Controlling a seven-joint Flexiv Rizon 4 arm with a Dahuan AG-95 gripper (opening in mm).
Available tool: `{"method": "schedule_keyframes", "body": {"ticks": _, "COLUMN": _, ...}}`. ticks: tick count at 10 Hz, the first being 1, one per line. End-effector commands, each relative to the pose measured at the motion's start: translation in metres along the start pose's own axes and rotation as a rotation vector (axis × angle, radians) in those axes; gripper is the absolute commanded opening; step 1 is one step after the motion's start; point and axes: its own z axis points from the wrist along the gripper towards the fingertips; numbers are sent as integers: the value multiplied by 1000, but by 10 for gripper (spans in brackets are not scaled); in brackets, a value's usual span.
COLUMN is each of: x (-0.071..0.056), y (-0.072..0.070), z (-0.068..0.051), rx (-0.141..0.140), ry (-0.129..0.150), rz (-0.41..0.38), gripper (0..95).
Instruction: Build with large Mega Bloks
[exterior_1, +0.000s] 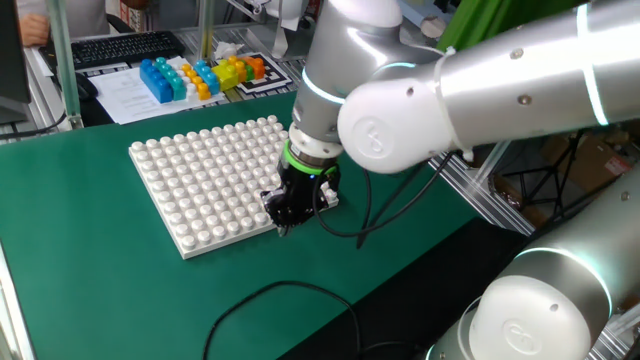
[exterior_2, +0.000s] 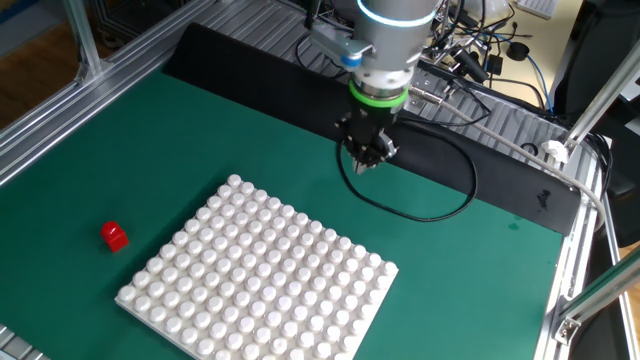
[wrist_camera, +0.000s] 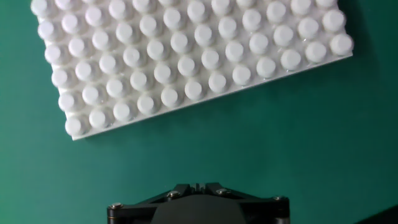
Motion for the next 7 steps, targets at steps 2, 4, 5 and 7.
{"method": "schedule_keyframes", "body": {"ticks": 2, "x": -7, "y": 2, "z": 1, "rx": 1, "ry": 5, "rz": -5, "gripper": 0}}
{"method": "schedule_keyframes", "body": {"ticks": 4, "x": -9, "y": 4, "z": 0, "rx": -2, "ry": 4, "rz": 0, "gripper": 0}}
{"method": "schedule_keyframes", "body": {"ticks": 5, "x": -8, "y": 5, "z": -1, "rx": -4, "ry": 6, "rz": -10, "gripper": 0}}
{"method": "schedule_keyframes", "body": {"ticks": 7, "x": -8, "y": 5, "z": -2, "rx": -12, "ry": -1, "rz": -23, "gripper": 0}}
